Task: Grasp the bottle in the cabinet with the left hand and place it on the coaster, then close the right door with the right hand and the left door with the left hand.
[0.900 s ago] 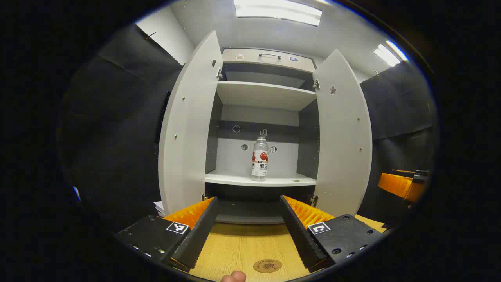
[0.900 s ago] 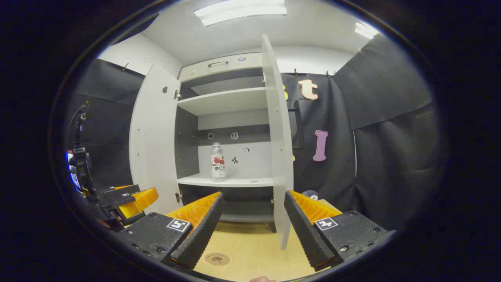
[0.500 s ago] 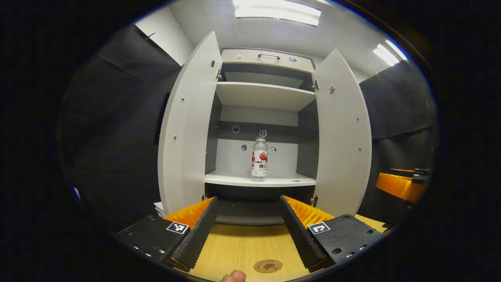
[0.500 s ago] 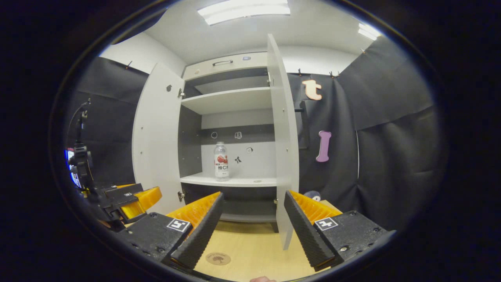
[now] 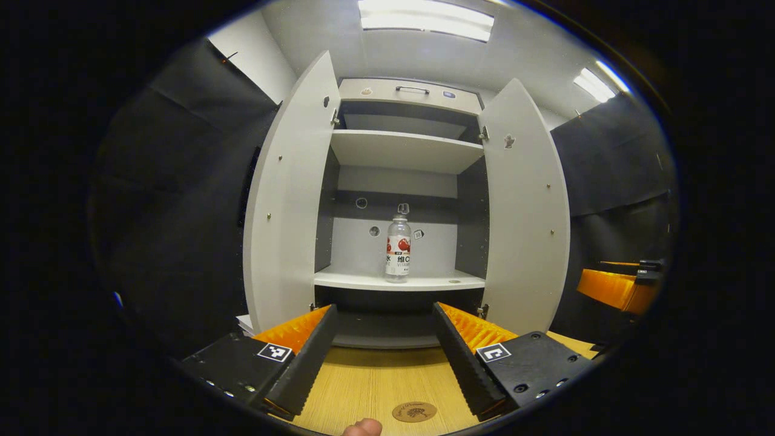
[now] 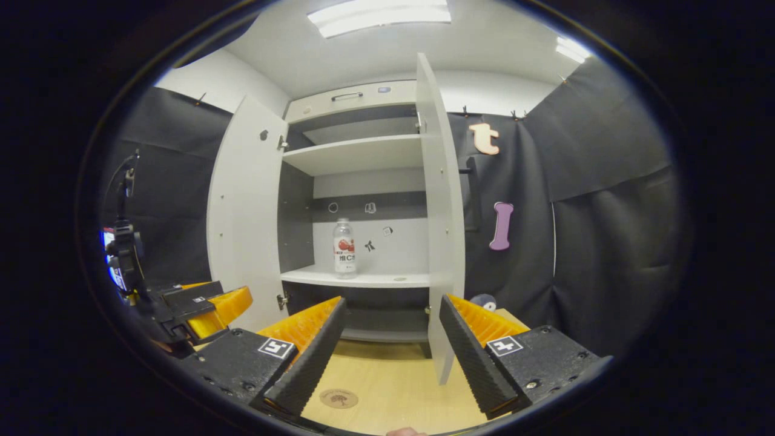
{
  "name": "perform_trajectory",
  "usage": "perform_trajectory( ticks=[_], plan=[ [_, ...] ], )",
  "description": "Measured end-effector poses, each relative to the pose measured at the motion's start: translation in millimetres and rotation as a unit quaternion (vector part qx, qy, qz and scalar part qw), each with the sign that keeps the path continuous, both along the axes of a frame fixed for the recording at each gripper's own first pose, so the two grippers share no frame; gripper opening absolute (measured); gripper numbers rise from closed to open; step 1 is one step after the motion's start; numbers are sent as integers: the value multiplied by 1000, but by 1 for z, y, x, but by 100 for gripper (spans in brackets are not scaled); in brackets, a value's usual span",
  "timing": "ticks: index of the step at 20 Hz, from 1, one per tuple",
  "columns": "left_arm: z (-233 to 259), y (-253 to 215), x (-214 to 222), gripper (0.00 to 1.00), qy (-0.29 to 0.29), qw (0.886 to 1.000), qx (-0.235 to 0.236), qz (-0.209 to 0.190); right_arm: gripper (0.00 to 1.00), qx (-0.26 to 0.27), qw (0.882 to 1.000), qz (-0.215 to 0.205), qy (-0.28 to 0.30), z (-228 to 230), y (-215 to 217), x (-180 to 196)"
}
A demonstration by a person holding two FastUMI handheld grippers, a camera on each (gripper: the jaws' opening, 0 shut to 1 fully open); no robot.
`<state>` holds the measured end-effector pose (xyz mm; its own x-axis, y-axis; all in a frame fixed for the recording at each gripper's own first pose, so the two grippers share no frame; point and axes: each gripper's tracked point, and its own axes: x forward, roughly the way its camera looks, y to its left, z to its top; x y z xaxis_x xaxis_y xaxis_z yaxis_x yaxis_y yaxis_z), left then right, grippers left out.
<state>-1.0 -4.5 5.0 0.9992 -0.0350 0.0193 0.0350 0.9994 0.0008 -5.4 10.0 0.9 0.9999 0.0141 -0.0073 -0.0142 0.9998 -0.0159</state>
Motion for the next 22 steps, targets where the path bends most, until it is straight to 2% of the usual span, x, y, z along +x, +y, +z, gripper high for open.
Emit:
perform_trajectory(
  ticks=[3,5,6,7,8,9,10,11,12,13,14,15,20,22],
  plan=[
    [6,-6,21,94,2,1000,-11,-14,100,-4,1000,-2,-2,2,0,-4],
    [13,-13,43,94,1,999,-28,-41,98,-4,1000,-6,-4,4,-1,-7],
    [18,-19,56,95,2,998,-37,-58,100,-2,1000,-8,-4,3,-2,-9],
    [23,-22,70,99,1,997,-41,-70,100,0,1000,-10,-3,4,-2,-11],
    [29,-23,87,94,1,996,-38,-74,100,2,1000,-12,-1,2,-2,-12],
    [33,-23,104,99,3,996,-33,-77,98,4,1000,-15,0,2,-3,-15],
    [35,-24,122,95,7,996,-28,-80,100,5,1000,-19,3,2,-3,-17],
    [39,-24,141,99,7,996,-28,-82,100,5,1000,-23,5,1,-3,-19],
    [43,-24,160,90,5,996,-31,-83,100,4,1000,-28,6,1,-5,-20],
    [45,-24,180,95,3,996,-27,-82,97,2,999,-34,6,2,-6,-21],
    [45,-21,201,99,7,997,-20,-76,100,1,999,-40,7,2,-8,-22],
    [43,-19,220,94,11,997,-12,-71,98,1,999,-47,8,2,-10,-23],
    [30,-26,303,94,32,997,-11,-64,100,-2,996,-89,7,4,-28,-27],
    [23,-34,328,95,38,996,-15,-76,98,-2,994,-109,12,3,-39,-28]
  ],
)
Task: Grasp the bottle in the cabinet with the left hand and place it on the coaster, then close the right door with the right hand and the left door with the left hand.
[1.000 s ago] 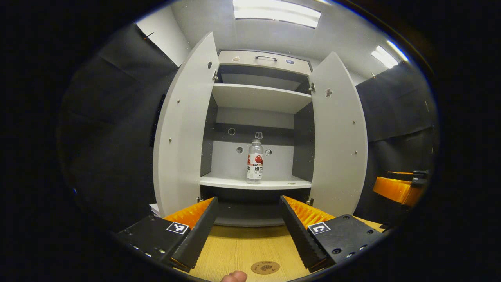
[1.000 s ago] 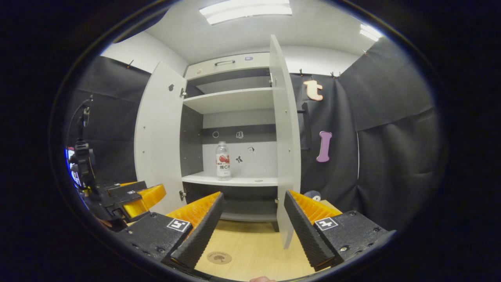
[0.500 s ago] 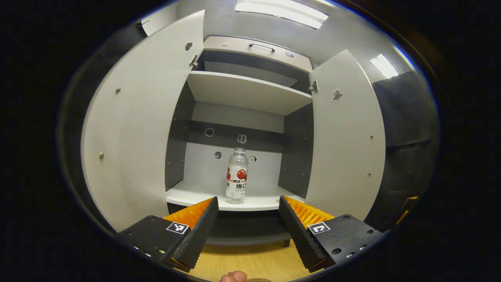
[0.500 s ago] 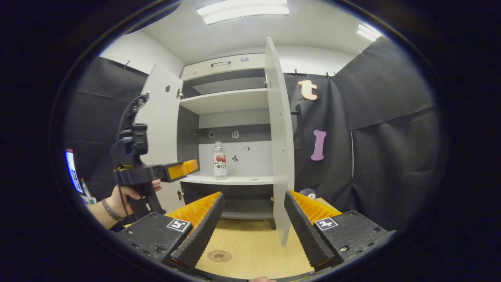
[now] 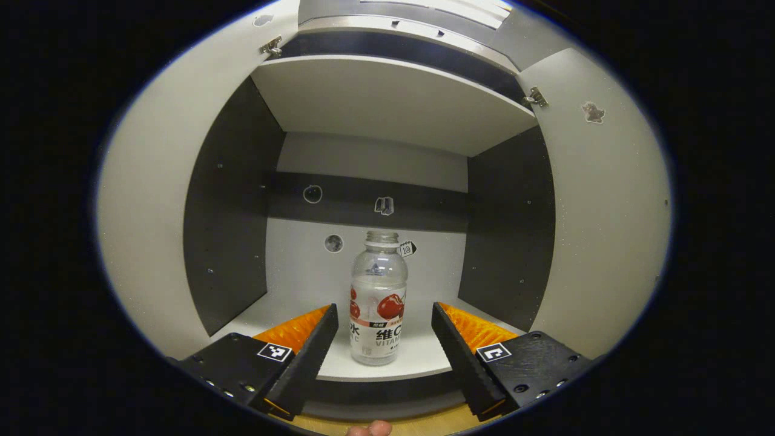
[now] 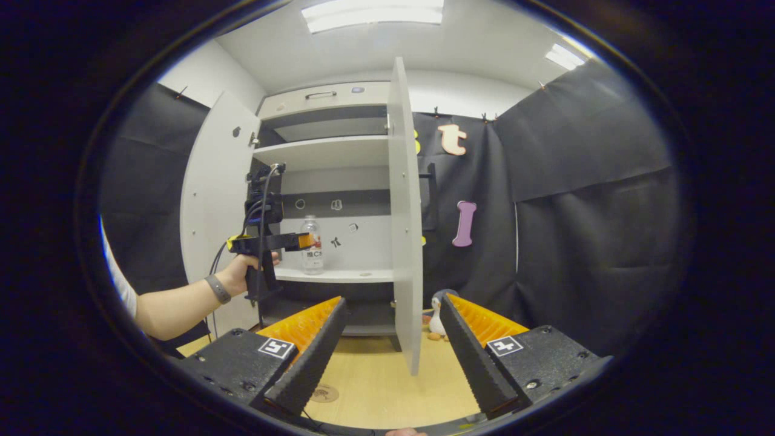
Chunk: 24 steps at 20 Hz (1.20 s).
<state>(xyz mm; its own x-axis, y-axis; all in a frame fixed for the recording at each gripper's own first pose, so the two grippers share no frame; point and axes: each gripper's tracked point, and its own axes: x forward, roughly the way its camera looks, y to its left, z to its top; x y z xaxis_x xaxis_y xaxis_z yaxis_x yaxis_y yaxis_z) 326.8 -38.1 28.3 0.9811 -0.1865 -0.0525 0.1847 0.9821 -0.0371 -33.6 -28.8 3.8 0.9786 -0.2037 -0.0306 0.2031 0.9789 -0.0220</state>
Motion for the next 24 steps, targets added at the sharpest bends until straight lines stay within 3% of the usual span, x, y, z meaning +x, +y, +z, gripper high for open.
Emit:
perform_trajectory(
  ticks=[8,10,12,18,24],
  plan=[
    [-7,7,67,95,0,999,24,40,98,16,999,-38,6,-4,-22,7],
    [-5,10,74,90,-5,998,28,48,98,18,999,-39,7,-5,-25,9],
    [-5,16,72,79,-2,998,32,55,100,18,999,-34,7,-5,-25,11],
    [33,22,27,78,-37,998,43,39,98,13,1000,7,0,1,-18,24],
    [45,17,-62,78,-39,999,35,-1,98,-2,999,51,-14,12,-12,34]
  ],
)
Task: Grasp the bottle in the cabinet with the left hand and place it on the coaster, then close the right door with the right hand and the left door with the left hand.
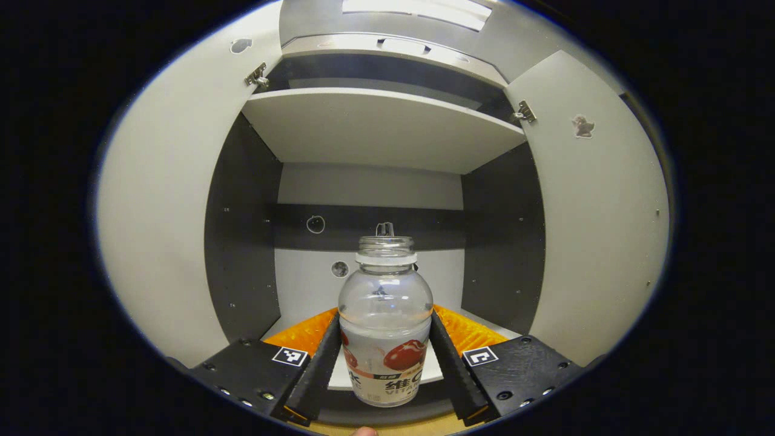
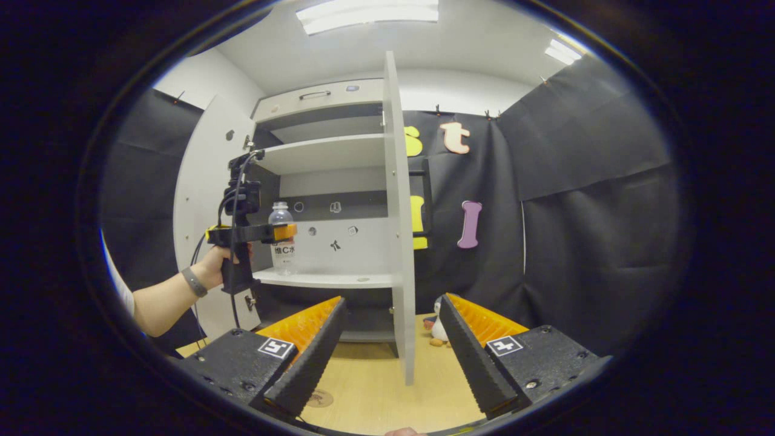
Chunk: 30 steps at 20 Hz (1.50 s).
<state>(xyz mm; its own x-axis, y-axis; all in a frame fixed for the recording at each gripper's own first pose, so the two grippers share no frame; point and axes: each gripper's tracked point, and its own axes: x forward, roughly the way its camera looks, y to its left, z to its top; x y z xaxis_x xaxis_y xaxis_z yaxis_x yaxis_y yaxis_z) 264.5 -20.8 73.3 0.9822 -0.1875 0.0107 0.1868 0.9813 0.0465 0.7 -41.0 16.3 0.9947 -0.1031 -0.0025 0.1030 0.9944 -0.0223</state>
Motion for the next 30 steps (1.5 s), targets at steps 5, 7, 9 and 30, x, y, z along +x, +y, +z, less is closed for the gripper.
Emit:
perform_trajectory(
  ticks=[5,7,9,30],
  plan=[
    [-56,-18,-77,77,27,999,-20,-17,100,-13,999,21,-23,22,1,6],
    [-94,-19,-98,78,42,999,-26,-1,100,-18,999,24,-31,30,1,5],
    [-135,-19,-114,78,56,998,-24,18,100,-14,999,28,-38,38,3,4],
    [-329,-30,-191,78,60,992,8,107,100,-35,996,-78,-2,65,-57,-50]
  ],
)
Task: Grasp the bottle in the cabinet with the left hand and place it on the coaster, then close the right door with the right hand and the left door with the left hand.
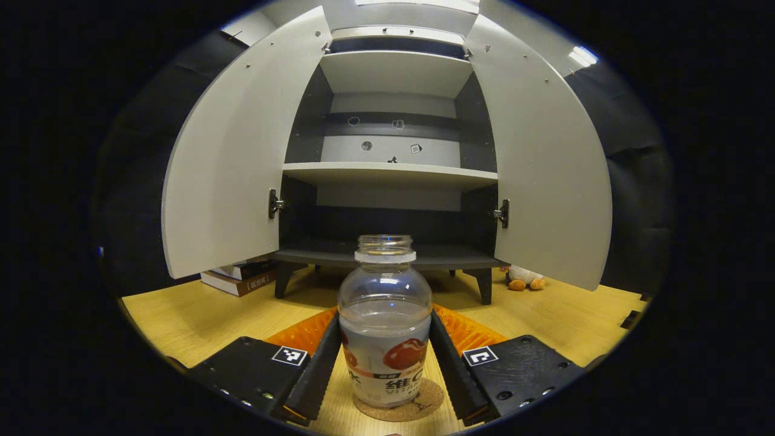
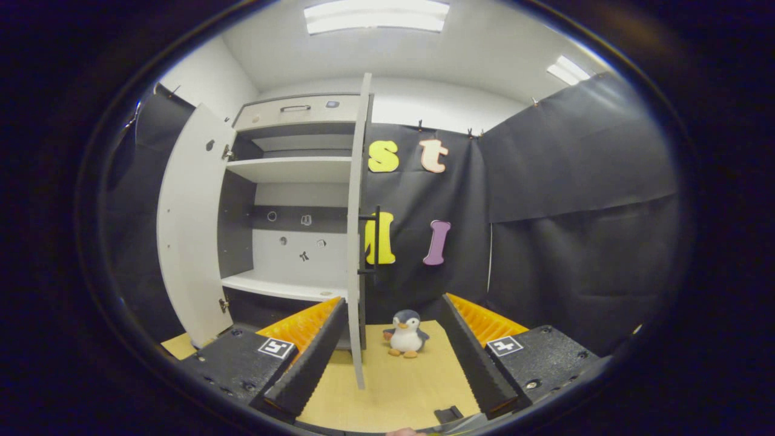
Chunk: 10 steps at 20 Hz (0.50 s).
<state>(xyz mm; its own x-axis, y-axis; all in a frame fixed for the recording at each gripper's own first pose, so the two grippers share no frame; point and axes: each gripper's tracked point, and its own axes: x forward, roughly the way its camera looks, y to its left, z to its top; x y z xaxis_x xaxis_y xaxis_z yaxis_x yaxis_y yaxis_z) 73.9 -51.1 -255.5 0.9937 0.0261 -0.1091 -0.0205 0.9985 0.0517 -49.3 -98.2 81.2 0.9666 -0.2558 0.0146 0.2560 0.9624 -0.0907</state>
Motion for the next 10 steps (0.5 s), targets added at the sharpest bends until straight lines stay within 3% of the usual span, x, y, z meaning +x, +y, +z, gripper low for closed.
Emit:
perform_trajectory(
  ticks=[4,5,6,8,10],
  plan=[
    [-1,-7,-3,79,-4,1000,-3,-13,100,-10,1000,5,4,1,3,2],
    [-1,-9,-4,89,-4,1000,-2,-17,100,-11,1000,8,5,1,4,4],
    [0,-10,-6,86,-4,1000,1,-21,100,-11,1000,12,8,-1,6,6],
    [7,-11,-10,96,-10,1000,5,-22,100,-8,1000,22,11,-4,11,9],
    [23,-7,-15,96,-26,999,3,-20,100,-6,999,30,9,-8,13,11]
  ],
)
